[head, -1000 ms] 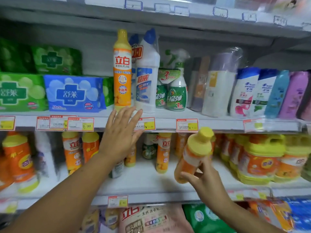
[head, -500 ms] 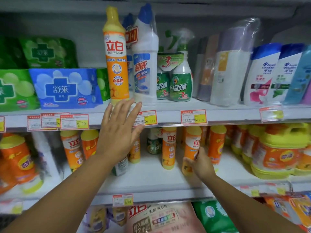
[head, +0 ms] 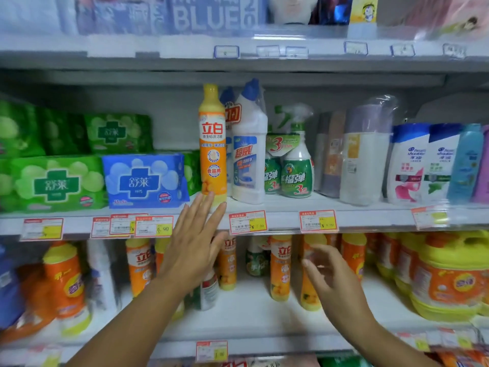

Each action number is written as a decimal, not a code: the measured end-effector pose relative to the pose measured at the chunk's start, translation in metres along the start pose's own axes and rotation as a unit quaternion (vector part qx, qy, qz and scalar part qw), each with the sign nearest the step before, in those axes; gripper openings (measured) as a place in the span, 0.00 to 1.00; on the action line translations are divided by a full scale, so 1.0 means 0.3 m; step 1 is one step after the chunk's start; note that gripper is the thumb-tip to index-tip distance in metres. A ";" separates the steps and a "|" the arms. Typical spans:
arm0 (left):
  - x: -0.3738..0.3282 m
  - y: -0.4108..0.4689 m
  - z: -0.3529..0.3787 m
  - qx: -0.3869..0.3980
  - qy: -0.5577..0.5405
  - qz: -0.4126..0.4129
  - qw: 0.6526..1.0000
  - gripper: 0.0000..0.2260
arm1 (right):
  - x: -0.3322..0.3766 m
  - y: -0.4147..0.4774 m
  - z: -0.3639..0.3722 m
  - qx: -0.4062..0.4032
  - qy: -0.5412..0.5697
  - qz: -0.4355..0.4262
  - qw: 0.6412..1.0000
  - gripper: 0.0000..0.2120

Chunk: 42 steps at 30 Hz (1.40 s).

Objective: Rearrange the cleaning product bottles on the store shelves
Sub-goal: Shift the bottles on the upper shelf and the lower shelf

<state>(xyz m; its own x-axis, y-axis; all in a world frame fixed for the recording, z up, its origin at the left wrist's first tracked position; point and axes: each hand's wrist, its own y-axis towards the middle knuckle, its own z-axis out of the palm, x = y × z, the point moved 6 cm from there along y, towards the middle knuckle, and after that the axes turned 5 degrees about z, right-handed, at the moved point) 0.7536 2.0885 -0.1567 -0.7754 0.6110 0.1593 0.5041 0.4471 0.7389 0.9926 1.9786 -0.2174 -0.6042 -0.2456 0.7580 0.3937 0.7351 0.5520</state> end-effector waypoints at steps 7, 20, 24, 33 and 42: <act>0.152 -0.074 -0.032 0.008 -0.002 -0.035 0.999 0.25 | 0.503 0.243 0.185 0.059 -0.038 -0.135 0.988 0.17; 0.177 -0.074 -0.035 -0.015 -0.013 -0.016 1.000 0.24 | 0.636 0.488 0.428 0.065 0.025 -0.028 0.997 0.25; 0.176 -0.073 -0.041 -0.014 -0.001 -0.022 1.000 0.24 | 0.698 0.403 0.288 0.064 0.099 -0.083 0.989 0.24; 0.168 -0.076 -0.050 0.009 -0.011 -0.030 0.999 0.25 | 0.350 -0.054 0.094 0.150 0.077 -0.063 0.984 0.24; 0.175 -0.071 -0.038 -0.007 -0.011 -0.030 0.999 0.25 | -0.150 -0.068 0.305 0.177 0.017 0.093 0.980 0.29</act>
<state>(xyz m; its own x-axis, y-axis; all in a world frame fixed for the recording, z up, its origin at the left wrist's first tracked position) 0.6979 2.1037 -0.1566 -0.7959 0.5971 0.1001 0.4513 0.4749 0.7556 0.9483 2.0326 -0.2946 -0.5188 -0.1034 0.8486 0.2263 0.9406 0.2530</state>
